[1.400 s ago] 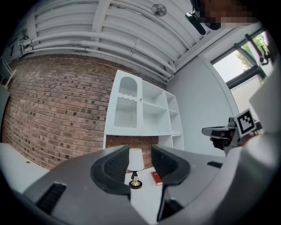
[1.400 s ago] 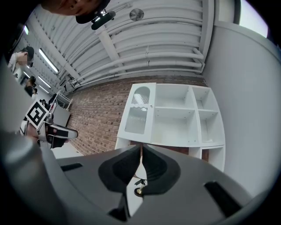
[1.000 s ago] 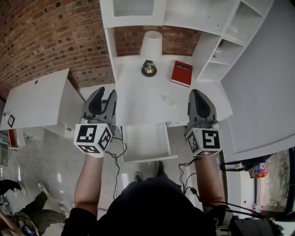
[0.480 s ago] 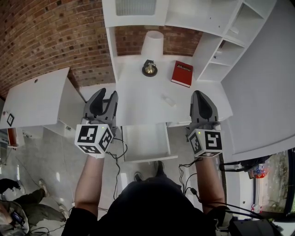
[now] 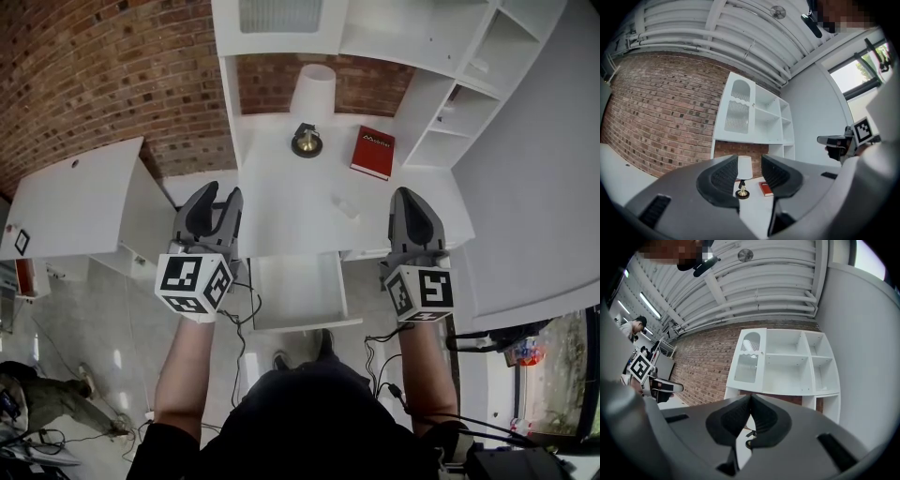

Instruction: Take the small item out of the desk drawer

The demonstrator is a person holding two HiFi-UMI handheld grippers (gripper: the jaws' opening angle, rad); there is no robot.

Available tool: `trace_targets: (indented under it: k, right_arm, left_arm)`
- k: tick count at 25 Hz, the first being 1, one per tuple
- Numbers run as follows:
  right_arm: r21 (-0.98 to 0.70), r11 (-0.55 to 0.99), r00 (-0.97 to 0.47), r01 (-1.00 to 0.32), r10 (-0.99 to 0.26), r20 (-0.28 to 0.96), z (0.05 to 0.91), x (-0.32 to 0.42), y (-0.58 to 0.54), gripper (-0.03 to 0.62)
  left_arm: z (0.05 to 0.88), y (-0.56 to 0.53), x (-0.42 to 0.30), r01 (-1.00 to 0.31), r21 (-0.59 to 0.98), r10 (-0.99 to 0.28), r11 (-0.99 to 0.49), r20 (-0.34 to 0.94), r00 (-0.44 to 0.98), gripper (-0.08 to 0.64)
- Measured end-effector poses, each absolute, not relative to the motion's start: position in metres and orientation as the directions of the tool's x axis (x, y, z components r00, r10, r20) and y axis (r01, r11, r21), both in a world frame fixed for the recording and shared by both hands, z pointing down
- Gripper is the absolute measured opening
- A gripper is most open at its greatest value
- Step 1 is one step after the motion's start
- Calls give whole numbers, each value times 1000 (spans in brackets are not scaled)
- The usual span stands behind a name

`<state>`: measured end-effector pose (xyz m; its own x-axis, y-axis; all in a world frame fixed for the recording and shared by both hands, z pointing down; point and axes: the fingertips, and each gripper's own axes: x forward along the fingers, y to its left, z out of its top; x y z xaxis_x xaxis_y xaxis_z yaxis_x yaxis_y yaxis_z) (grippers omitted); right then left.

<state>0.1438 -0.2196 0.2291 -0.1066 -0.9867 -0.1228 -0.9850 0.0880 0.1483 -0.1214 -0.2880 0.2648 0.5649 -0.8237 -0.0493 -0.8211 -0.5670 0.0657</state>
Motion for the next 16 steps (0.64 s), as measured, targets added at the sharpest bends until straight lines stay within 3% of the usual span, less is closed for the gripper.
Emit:
trace_targets:
  k: [16]
  right_arm:
    - [139,115,-129,-984,-987,-96,242,157,-236,0]
  left_arm:
    - [278,-301,-111,-825,76,-828,-560,-25,559,153]
